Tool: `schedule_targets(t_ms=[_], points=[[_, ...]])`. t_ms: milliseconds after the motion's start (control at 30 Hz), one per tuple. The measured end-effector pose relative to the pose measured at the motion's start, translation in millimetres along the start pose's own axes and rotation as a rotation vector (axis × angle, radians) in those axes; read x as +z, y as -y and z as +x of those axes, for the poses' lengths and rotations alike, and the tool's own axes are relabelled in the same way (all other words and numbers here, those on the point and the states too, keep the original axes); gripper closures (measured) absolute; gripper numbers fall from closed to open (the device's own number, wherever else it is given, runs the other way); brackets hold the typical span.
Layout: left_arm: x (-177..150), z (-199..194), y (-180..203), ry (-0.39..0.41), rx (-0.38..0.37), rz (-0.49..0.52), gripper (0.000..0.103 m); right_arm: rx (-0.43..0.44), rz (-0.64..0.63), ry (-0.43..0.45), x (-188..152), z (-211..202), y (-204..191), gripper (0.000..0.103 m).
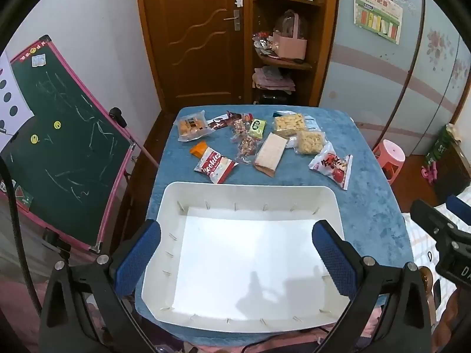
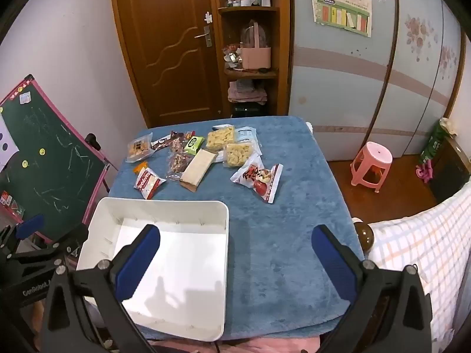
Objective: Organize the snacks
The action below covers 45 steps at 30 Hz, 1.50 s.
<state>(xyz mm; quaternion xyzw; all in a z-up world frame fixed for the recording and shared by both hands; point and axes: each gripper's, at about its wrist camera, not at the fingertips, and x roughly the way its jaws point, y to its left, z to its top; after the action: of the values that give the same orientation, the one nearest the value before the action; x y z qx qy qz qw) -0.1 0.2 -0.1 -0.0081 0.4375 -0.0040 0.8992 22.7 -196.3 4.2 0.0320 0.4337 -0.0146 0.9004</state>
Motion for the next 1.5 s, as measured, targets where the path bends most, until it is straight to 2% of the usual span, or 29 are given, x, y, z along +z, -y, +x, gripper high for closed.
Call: schedule_targets(t_ms=[200,267,567,800,1067,1500], points=[[-3.0,0.8,5.9,-0.010,0.002,0.037,0.001,0.013,0.008,0.039,-13.9,-14.3,5.9,0.000],[-13.6,-6.7,15.0,0.012,0.005,0.051,0.001,-0.004,-0.008,0.009,-9.9,-11.9,2.8,0.000],[-13.5,-9.7,4.4,-0.007,-0.052,0.014,0.001,-0.029,-0.023,0.008,-17.0,-14.3,-3.3,0.000],[-15.0,-11.8,3.5,0.005,-0.055,0.009,0.001,-0.025,-0.020,0.015,-10.0,-13.4,-0.4,0.000],[5.9,-4.7,6.0,0.000,-0.009,0.016,0.001,-0.008,-0.021,0.010,2.6,-2.5,1.9,0.000],[27.7,18.9,15.2,-0.042,-0.038,0.027,0.001,0.035,-0.005,-0.006,15.4,13.6,9.9,0.000]])
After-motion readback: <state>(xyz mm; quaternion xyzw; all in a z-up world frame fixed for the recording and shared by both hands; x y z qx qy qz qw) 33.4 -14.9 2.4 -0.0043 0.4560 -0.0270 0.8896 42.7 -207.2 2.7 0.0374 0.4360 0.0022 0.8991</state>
